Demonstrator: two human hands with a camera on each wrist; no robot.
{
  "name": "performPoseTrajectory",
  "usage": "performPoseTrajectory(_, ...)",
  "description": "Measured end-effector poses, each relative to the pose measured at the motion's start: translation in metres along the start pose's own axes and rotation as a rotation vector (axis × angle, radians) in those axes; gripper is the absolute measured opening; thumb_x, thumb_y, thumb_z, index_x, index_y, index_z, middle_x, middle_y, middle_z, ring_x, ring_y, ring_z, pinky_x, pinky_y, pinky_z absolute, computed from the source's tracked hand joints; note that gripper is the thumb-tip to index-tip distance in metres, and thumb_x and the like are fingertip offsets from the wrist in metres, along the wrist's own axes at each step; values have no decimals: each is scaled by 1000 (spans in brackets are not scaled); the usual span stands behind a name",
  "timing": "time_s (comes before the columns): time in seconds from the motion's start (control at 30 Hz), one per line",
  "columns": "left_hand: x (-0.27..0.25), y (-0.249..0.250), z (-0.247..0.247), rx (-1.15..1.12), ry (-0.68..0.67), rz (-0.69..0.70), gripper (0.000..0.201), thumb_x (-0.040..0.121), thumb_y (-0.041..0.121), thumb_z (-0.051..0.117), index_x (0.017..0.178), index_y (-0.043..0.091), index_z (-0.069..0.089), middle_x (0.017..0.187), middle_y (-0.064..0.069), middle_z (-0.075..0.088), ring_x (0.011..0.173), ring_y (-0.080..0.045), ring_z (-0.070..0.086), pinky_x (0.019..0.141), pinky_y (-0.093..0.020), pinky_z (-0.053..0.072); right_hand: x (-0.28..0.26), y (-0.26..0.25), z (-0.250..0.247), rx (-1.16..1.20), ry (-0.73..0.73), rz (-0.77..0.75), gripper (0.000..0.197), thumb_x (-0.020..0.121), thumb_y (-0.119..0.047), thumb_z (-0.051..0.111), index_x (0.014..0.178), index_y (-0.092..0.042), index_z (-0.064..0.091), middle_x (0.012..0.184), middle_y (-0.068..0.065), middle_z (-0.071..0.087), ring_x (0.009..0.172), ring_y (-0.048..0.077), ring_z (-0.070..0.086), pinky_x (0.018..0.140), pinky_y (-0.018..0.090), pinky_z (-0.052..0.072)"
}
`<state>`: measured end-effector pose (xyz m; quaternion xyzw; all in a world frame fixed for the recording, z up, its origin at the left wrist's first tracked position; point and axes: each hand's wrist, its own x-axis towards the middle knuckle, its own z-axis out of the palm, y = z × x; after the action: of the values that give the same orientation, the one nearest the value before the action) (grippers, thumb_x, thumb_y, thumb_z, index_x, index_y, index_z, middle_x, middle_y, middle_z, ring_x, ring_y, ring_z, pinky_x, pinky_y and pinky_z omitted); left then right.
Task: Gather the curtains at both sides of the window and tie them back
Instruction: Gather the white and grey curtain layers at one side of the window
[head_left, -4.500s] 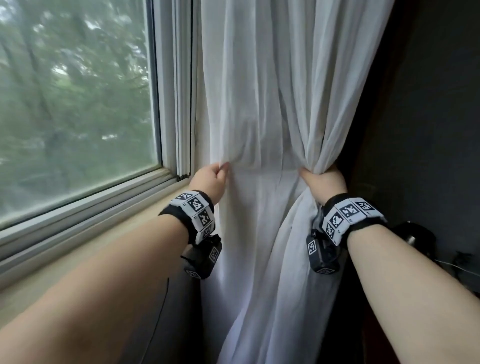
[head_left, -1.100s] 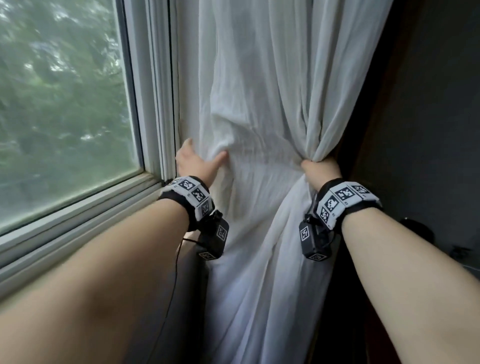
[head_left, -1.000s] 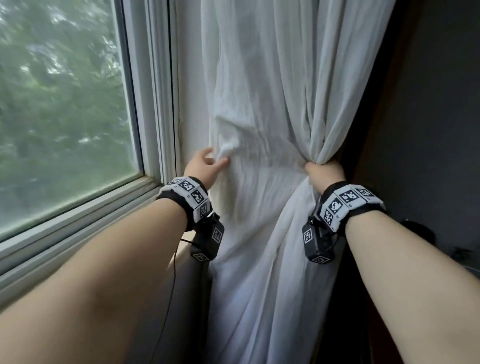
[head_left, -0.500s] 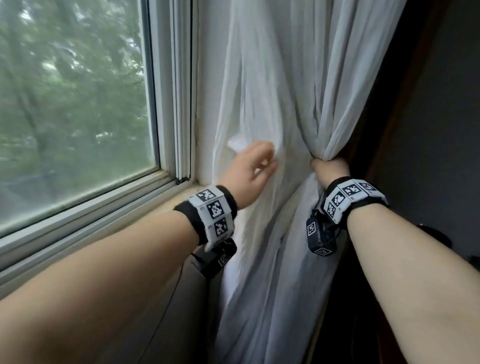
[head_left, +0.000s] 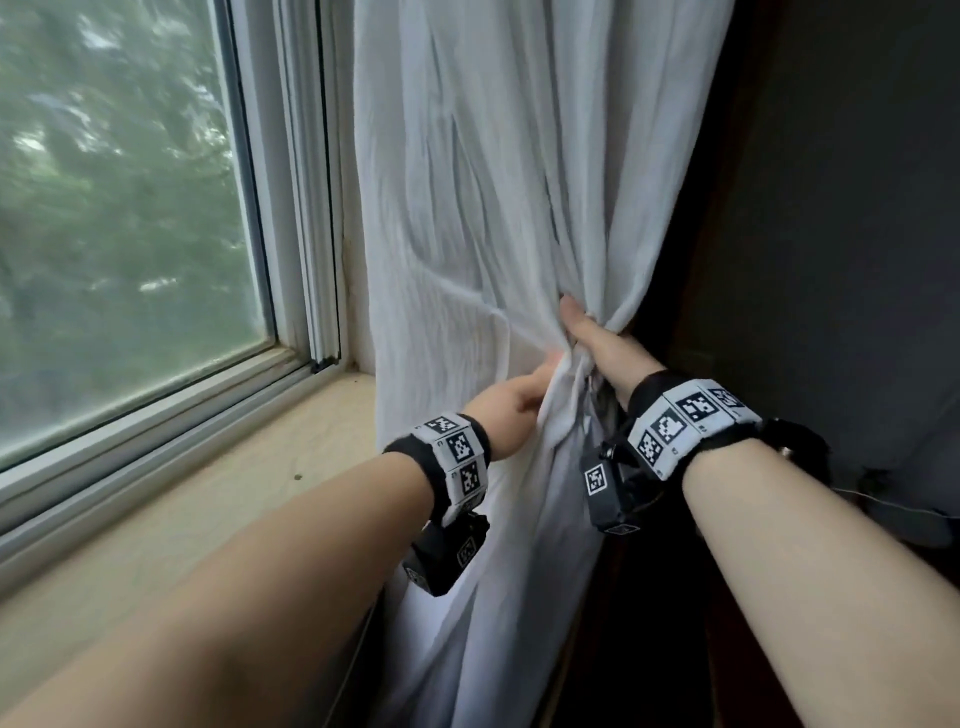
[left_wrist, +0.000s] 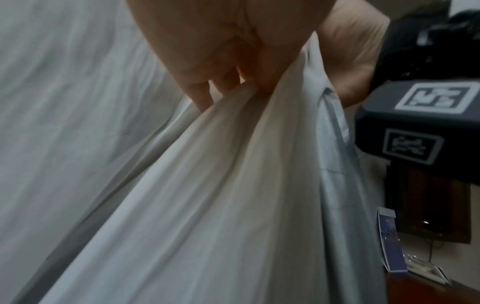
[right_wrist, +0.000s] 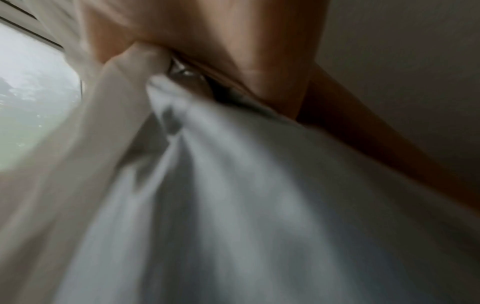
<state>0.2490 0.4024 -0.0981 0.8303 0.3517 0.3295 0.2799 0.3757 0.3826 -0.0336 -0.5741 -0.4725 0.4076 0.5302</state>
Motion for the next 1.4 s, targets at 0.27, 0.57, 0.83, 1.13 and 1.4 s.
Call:
performPoseTrajectory(0.27,-2,-6,-5,129,-130,86,43,89,0,46,124,22,59,142,11,46,129,-11,44,104,-18,29,18,-2,15,-481,292,-149,48,79,-20,61,125,-9,50,121,9,61,115,26,57,94,29,44)
performPoseTrajectory(0.57,12,-37,-107,-21,752,-497,72,80,33,67,140,19,30,142,-8,37,129,-26,40,107,-37,33,48,1,-2,-473,342,-162,28,85,-11,53,108,4,60,119,19,61,114,33,55,91,33,43)
performPoseTrajectory(0.83,25,-57,-114,78,615,-324,34,90,22,51,61,14,37,65,-2,43,62,-21,41,62,-26,31,59,0,-12,-476,406,-137,29,85,-13,53,105,6,61,114,21,63,110,32,57,89,34,45)
performPoseTrajectory(1.13,10,1,-54,-493,315,31,13,85,32,45,92,27,55,84,12,58,83,-8,54,84,-30,43,55,-2,-3,-518,299,-82,32,87,-19,51,111,0,60,108,17,62,108,32,57,74,27,35)
performPoseTrajectory(1.4,25,22,-2,-288,191,-55,20,99,16,39,93,6,56,78,4,49,75,-9,44,79,-26,35,20,2,-18,-26,89,-20,66,64,-51,76,115,-11,62,107,0,68,97,17,64,93,31,48)
